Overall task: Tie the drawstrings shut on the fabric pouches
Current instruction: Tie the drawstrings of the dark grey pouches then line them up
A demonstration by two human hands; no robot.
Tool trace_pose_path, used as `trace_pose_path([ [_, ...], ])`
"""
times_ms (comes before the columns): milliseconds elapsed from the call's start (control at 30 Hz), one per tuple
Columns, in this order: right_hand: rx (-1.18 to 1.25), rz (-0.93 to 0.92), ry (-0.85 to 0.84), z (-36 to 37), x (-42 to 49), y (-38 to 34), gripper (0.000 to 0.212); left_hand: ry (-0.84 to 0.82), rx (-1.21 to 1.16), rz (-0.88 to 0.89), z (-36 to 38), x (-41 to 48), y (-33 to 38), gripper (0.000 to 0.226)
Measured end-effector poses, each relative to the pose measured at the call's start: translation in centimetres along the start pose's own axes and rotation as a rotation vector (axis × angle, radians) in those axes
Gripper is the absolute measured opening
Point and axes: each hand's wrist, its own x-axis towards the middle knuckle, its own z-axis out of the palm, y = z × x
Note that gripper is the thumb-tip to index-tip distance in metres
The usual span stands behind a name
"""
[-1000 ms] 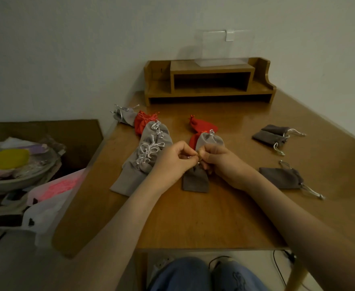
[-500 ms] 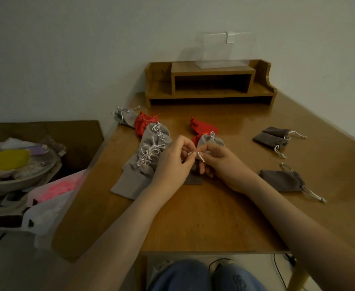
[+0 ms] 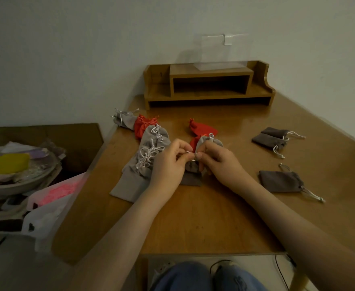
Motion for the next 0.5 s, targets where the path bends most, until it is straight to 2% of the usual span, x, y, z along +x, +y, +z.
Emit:
trace_pose_path([
  [267, 0.260, 0.073, -0.054, -0.30, -0.03, -0.28, 0.020, -0.016, -0.008, 0.032, 0.05, -0.06, 0.20, 0.008],
  [500, 0.310, 0.130, -0.090, -0.44, -0.05, -0.82, 0.022, -0.010, -0.003, 0.028, 0.02, -0.06, 0.19, 0.007],
])
